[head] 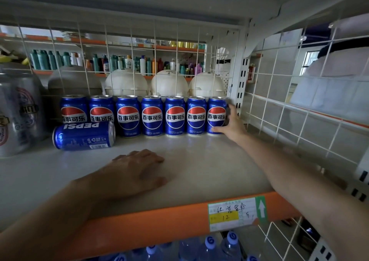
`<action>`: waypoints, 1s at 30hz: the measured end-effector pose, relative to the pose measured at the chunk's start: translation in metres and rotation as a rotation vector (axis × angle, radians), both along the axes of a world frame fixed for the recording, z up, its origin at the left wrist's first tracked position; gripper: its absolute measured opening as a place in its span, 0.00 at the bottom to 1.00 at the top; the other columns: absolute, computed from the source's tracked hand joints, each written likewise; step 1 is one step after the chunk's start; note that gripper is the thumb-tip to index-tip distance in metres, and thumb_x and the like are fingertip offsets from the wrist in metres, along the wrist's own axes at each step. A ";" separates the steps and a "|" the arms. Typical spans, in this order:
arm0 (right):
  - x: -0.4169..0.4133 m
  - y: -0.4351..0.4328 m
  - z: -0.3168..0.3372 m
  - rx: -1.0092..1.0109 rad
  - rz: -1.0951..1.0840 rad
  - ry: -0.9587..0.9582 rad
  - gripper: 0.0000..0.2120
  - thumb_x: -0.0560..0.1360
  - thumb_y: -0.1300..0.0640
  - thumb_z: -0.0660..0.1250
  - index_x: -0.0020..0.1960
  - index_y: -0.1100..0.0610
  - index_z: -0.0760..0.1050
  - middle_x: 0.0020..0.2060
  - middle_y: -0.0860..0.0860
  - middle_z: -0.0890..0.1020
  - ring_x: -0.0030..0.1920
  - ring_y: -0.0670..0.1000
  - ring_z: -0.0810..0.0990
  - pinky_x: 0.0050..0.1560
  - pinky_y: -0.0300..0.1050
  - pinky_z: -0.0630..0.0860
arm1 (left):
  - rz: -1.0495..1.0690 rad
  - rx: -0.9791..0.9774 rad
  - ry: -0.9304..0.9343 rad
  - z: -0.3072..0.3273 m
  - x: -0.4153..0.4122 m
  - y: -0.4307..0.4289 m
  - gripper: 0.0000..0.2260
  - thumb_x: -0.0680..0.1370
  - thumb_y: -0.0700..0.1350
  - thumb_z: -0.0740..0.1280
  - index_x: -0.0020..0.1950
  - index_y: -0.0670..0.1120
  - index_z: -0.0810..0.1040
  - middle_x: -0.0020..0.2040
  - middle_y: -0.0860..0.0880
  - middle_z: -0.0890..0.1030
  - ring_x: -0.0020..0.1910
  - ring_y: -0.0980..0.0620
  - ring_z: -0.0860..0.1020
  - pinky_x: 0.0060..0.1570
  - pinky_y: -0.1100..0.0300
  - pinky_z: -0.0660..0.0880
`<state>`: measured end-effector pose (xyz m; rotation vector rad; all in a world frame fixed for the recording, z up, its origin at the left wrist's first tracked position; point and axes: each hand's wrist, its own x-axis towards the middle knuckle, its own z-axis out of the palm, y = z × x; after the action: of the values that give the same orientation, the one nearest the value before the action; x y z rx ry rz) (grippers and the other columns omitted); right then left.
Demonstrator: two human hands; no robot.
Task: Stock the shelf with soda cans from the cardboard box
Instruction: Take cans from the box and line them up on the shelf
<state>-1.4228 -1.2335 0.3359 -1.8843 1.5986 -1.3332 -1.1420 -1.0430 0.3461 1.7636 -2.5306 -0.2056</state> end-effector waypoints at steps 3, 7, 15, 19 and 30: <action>-0.001 -0.002 -0.001 0.000 0.018 0.000 0.49 0.63 0.61 0.78 0.75 0.51 0.52 0.65 0.56 0.74 0.64 0.58 0.74 0.64 0.59 0.70 | -0.006 -0.018 0.014 0.001 -0.003 0.002 0.28 0.74 0.66 0.55 0.72 0.61 0.56 0.73 0.61 0.57 0.71 0.59 0.59 0.69 0.60 0.55; -0.001 -0.002 0.000 0.026 0.055 -0.033 0.47 0.64 0.64 0.77 0.74 0.52 0.53 0.65 0.55 0.74 0.64 0.57 0.73 0.65 0.60 0.70 | -0.016 0.002 0.001 0.000 0.000 0.001 0.40 0.64 0.79 0.48 0.72 0.62 0.56 0.73 0.62 0.58 0.70 0.61 0.59 0.68 0.61 0.56; -0.001 0.002 0.003 0.040 0.065 0.045 0.51 0.64 0.62 0.77 0.76 0.51 0.48 0.67 0.55 0.73 0.66 0.57 0.72 0.66 0.61 0.68 | -0.023 -0.027 0.058 -0.004 0.004 -0.003 0.53 0.50 0.83 0.41 0.71 0.62 0.58 0.71 0.62 0.61 0.69 0.61 0.61 0.66 0.61 0.58; 0.002 0.008 0.007 0.085 0.059 0.120 0.54 0.63 0.58 0.79 0.76 0.52 0.46 0.68 0.54 0.72 0.67 0.56 0.71 0.68 0.60 0.66 | -0.012 -0.028 0.071 -0.003 0.003 -0.002 0.50 0.53 0.82 0.45 0.71 0.62 0.59 0.71 0.62 0.62 0.68 0.60 0.62 0.67 0.59 0.59; 0.026 0.073 0.060 -0.061 -0.113 0.069 0.33 0.73 0.55 0.71 0.72 0.58 0.61 0.64 0.58 0.75 0.61 0.59 0.75 0.59 0.51 0.72 | 0.019 -0.063 0.125 0.000 -0.001 0.000 0.27 0.76 0.62 0.60 0.73 0.55 0.62 0.73 0.55 0.63 0.70 0.53 0.63 0.70 0.52 0.59</action>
<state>-1.3968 -1.1600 0.3957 -1.9203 1.7407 -1.3915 -1.1426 -1.0430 0.3465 1.6953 -2.4065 -0.2250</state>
